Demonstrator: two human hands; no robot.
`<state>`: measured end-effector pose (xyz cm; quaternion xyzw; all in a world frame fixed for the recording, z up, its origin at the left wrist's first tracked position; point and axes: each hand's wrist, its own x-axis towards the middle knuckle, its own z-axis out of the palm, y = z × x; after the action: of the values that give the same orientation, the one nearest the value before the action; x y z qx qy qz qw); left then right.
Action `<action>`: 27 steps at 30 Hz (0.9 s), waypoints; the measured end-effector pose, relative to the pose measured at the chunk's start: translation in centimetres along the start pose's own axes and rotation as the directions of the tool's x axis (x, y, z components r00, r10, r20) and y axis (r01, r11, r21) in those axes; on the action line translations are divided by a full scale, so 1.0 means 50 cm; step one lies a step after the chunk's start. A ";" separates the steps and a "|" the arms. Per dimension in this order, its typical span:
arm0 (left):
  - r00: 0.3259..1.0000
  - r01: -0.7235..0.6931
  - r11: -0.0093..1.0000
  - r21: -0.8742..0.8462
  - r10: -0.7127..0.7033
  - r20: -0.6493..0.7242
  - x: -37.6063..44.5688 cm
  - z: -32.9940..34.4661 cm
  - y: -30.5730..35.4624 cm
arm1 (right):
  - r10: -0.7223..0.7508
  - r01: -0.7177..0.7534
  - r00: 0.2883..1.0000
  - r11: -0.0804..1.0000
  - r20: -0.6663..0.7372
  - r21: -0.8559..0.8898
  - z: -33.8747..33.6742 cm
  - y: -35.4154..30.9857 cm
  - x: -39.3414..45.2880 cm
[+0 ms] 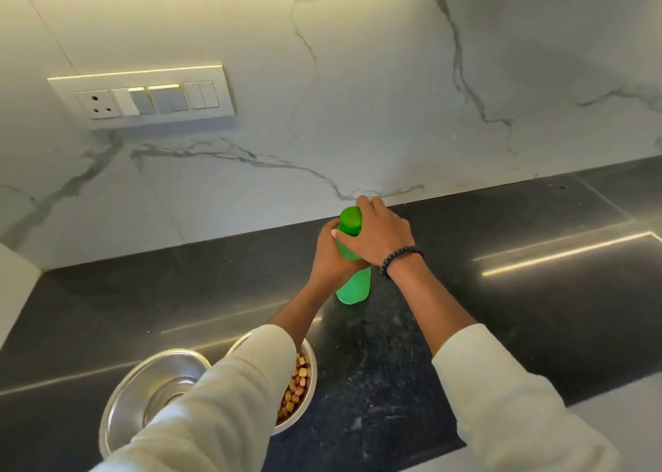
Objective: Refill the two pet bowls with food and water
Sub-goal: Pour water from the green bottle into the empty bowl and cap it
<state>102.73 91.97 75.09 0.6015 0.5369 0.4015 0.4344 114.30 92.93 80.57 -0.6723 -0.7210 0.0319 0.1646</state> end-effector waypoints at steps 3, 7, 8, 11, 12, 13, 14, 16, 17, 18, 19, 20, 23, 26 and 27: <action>1.000 -0.028 0.998 -0.063 0.028 -0.006 -0.003 -0.020 -0.001 | -0.066 0.066 0.997 0.998 -0.047 0.012 -0.013 -0.022 0.015; 0.988 -0.115 0.992 -0.052 0.109 -0.105 -0.010 -0.101 0.032 | -0.180 0.188 0.973 0.981 -0.146 0.039 -0.057 -0.095 0.048; 0.982 -0.141 0.989 -0.035 0.135 -0.129 -0.014 -0.127 0.041 | -0.213 0.222 0.965 0.974 -0.153 0.046 -0.071 -0.118 0.058; 0.973 -0.162 0.986 0.045 0.167 -0.158 -0.040 -0.239 0.060 | -0.376 0.385 0.921 0.917 -0.098 0.100 -0.100 -0.200 0.079; 0.976 -0.156 0.984 0.080 0.166 -0.139 -0.053 -0.280 0.065 | -0.448 0.452 0.892 0.882 -0.060 0.133 -0.104 -0.227 0.084; 0.980 -0.149 0.982 0.118 0.162 -0.114 -0.066 -0.315 0.066 | -0.508 0.502 0.861 0.846 -0.012 0.182 -0.107 -0.248 0.087; 0.981 -0.141 0.978 0.156 0.159 -0.109 -0.083 -0.353 0.066 | -0.565 0.538 0.824 0.802 0.037 0.259 -0.107 -0.274 0.090; 0.975 -0.135 0.969 0.208 0.167 -0.146 -0.117 -0.418 0.066 | -0.654 0.538 0.745 0.705 0.129 0.463 -0.106 -0.316 0.092; 0.969 -0.129 0.968 0.214 0.170 -0.181 -0.135 -0.447 0.067 | -0.677 0.513 0.722 0.662 0.142 0.546 -0.105 -0.330 0.094; 0.962 -0.117 0.973 0.200 0.162 -0.222 -0.150 -0.471 0.066 | -0.665 0.482 0.735 0.648 0.129 0.590 -0.103 -0.334 0.099; 0.950 -0.099 0.979 0.178 0.146 -0.274 -0.169 -0.497 0.063 | -0.619 0.457 0.780 0.665 0.094 0.590 -0.099 -0.341 0.103; 0.936 -0.082 0.984 0.160 0.131 -0.326 -0.189 -0.521 0.058 | -0.535 0.419 0.844 0.705 0.041 0.572 -0.098 -0.346 0.104; 0.900 -0.053 0.980 0.190 0.130 -0.417 -0.240 -0.572 0.045 | -0.367 0.312 0.928 0.672 -0.064 0.671 -0.098 -0.391 0.075; 0.884 -0.042 0.965 0.259 0.157 -0.440 -0.272 -0.580 0.047 | -0.596 0.391 0.802 0.571 0.037 0.722 -0.094 -0.499 -0.002; 0.880 -0.049 0.961 0.273 0.171 -0.442 -0.279 -0.578 0.047 | -0.652 0.449 0.757 0.566 0.042 0.692 -0.088 -0.533 -0.029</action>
<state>74.59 80.62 85.78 0.5690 0.6362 0.4852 0.1900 90.03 88.24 91.55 -0.2977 -0.8547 0.3227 0.2771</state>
